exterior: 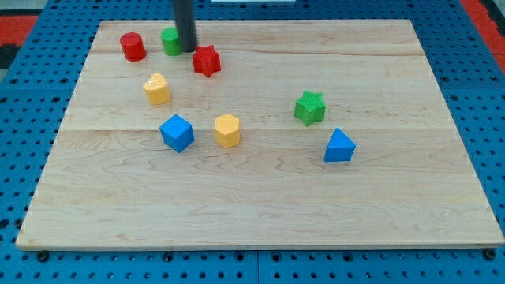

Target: Slide the red star to the bottom of the green circle

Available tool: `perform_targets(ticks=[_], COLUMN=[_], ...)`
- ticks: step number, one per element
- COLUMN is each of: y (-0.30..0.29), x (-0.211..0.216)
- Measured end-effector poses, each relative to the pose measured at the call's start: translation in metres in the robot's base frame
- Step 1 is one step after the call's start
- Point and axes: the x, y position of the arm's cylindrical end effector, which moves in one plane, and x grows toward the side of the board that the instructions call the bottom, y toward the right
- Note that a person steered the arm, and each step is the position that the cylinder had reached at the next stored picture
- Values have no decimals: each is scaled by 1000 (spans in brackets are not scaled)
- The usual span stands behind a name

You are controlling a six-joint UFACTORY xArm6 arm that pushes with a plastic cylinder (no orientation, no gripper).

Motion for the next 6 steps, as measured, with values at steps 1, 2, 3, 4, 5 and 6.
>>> perform_targets(ticks=[1, 2, 3, 4, 5, 6], y=[10, 98, 120, 77, 31, 55], x=[-14, -1, 39, 39, 39, 52])
